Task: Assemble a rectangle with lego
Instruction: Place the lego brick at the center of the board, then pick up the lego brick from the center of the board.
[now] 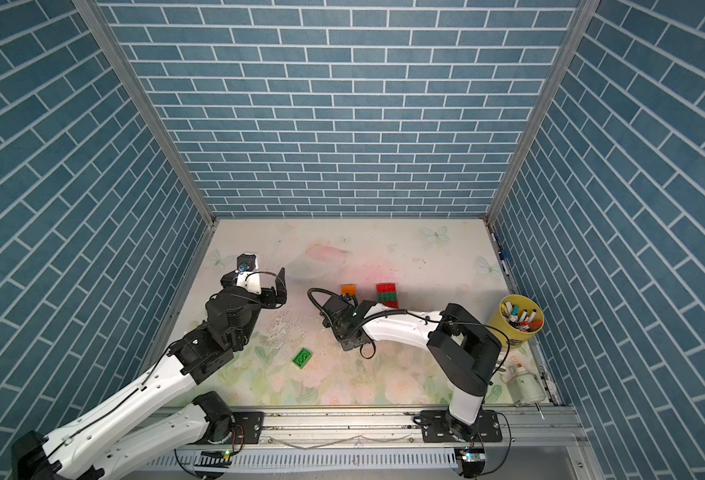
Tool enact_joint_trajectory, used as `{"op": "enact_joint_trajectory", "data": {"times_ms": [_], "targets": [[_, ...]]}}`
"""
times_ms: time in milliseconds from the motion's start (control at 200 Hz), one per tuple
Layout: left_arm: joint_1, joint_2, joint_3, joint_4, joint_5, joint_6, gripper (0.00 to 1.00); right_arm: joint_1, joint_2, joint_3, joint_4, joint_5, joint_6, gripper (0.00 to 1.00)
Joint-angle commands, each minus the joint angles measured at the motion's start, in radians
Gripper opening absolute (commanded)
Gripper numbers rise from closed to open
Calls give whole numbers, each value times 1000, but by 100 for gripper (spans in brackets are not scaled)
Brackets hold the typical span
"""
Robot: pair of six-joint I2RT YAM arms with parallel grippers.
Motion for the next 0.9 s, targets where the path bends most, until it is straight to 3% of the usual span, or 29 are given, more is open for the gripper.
{"op": "enact_joint_trajectory", "data": {"times_ms": [0, 315, 555, 895], "targets": [[9, -11, -12, 7, -11, -2, 100, 0, 24, -2, 41, 22, 51, 59], [15, -15, -10, -2, -21, 20, 100, -11, 27, -1, 35, -2, 57, 65], [17, -15, -10, -8, -21, 20, 100, -13, 17, -11, 35, -21, 54, 58], [22, -3, -10, -12, -16, 23, 100, -20, 15, -23, 47, -62, 46, 57]]}}
